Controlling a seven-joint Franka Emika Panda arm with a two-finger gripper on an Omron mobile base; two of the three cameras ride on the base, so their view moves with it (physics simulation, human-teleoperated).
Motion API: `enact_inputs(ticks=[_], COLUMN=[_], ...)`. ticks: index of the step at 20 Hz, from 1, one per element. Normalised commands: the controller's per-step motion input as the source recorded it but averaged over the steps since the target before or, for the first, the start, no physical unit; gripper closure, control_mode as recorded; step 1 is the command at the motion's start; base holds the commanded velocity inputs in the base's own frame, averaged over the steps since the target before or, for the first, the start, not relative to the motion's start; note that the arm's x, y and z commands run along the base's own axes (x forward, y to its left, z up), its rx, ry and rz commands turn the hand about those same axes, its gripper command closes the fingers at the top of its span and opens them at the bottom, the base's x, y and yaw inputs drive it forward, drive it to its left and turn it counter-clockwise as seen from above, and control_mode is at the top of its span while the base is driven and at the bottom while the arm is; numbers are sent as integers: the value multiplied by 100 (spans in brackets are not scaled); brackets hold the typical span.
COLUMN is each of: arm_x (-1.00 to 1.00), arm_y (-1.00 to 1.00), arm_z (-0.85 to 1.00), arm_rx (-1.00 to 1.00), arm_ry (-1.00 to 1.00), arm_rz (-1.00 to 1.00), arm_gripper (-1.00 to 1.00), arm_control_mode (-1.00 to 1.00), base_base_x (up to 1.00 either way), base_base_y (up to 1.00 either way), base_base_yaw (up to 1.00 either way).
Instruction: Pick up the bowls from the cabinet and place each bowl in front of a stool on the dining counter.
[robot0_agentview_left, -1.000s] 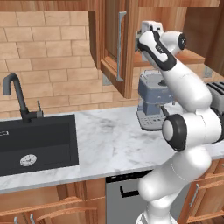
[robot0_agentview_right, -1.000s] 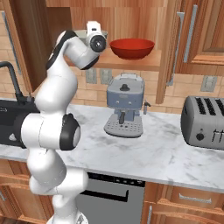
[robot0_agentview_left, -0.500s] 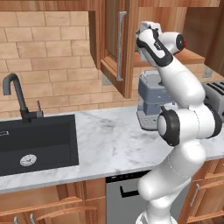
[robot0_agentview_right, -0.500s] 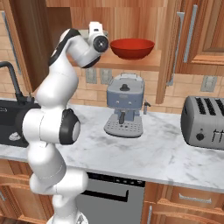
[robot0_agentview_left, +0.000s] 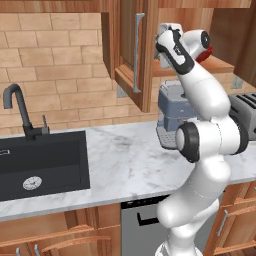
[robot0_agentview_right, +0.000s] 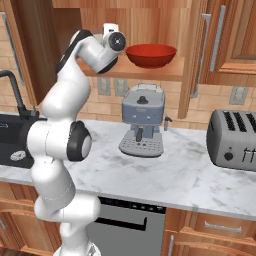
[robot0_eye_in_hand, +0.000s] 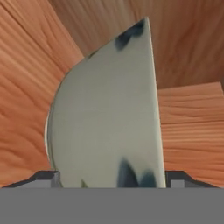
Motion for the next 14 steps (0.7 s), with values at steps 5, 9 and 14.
enact_inputs(ticks=[5,9,14], arm_x=[7,1,0], arm_y=[22,23,18], arm_z=[-13,-15,-8], arm_rx=[0,0,0], arm_ry=[9,5,0], arm_rz=[4,4,2], arm_gripper=[100,100,100], arm_control_mode=[-100,-100,-100], base_base_x=[0,0,0], base_base_y=[0,0,0], base_base_yaw=[0,0,0])
